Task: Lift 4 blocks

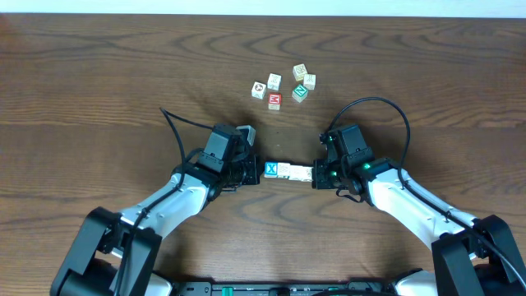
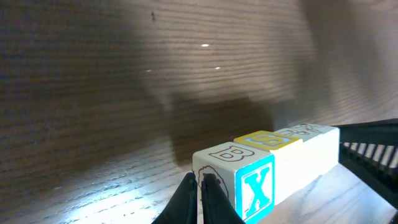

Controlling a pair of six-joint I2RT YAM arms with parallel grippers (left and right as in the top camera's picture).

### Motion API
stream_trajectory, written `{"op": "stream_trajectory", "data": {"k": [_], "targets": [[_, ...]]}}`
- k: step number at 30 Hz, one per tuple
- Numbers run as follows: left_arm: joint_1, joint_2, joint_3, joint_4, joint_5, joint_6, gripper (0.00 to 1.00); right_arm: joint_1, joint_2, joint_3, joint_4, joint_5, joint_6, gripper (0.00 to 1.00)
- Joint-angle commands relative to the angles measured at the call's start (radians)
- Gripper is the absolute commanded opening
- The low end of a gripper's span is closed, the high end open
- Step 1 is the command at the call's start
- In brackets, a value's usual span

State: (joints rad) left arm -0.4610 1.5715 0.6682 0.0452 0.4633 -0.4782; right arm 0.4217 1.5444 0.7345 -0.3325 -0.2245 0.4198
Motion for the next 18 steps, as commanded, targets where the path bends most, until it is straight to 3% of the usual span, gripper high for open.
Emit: {"op": "stream_trajectory", "data": {"k": [1, 18], "targets": [[-0.034, -0.021, 0.051, 0.011, 0.166, -0.003, 0.07, 0.031, 0.000, 0.057, 0.026, -0.212, -0.010, 0.01], [-0.034, -0.021, 0.052, 0.003, 0.166, -0.003, 0.07, 0.031, -0.002, 0.094, 0.002, -0.214, -0.025, 0.01]]}}
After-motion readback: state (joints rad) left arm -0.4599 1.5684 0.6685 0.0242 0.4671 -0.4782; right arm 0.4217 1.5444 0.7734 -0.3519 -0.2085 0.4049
